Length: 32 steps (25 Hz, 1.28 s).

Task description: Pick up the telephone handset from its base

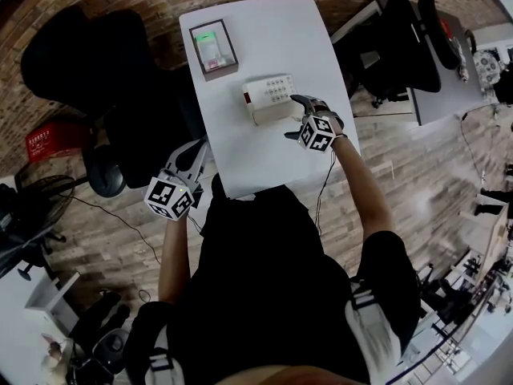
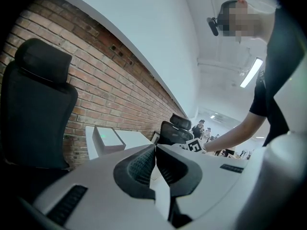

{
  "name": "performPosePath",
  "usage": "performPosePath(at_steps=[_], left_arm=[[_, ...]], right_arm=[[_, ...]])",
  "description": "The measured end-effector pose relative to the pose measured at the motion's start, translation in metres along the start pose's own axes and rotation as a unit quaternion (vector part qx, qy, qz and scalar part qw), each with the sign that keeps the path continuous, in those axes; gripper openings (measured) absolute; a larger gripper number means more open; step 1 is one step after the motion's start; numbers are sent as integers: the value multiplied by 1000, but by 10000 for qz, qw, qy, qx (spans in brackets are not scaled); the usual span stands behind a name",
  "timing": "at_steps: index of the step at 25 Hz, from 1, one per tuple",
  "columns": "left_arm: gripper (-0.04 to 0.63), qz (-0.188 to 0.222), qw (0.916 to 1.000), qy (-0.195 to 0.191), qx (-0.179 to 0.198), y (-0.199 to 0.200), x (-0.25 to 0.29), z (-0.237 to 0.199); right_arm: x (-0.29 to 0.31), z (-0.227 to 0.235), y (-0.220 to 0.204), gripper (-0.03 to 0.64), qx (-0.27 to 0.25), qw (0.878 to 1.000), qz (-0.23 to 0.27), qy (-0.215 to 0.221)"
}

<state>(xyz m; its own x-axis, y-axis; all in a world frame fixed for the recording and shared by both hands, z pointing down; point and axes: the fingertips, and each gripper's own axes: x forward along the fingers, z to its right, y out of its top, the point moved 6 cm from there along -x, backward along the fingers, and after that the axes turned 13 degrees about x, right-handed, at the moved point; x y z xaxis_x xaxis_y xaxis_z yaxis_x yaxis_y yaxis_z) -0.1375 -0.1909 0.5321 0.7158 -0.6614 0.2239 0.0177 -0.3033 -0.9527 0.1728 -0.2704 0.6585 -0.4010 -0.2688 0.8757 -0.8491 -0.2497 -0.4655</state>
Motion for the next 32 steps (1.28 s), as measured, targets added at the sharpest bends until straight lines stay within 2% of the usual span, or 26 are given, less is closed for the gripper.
performPosePath(at_steps=[9,23,28,32], left_arm=[[19,-67,9996,277,-67,-6,4,2],[18,-234,9983,537,-63,-10,13,6],[18,-270,9983,525,-37,-9,20,10],[19,-310,9982,514,-32,-9,22,10]], right_arm=[[22,10,-11,541,-447,9976,-345,395],[63,14,-18,495,-669,9910,-574,1002],[69,16,-19,434,-735,9903,-584,1021],[71,17,-18,281,-845,9892,-651,1002]])
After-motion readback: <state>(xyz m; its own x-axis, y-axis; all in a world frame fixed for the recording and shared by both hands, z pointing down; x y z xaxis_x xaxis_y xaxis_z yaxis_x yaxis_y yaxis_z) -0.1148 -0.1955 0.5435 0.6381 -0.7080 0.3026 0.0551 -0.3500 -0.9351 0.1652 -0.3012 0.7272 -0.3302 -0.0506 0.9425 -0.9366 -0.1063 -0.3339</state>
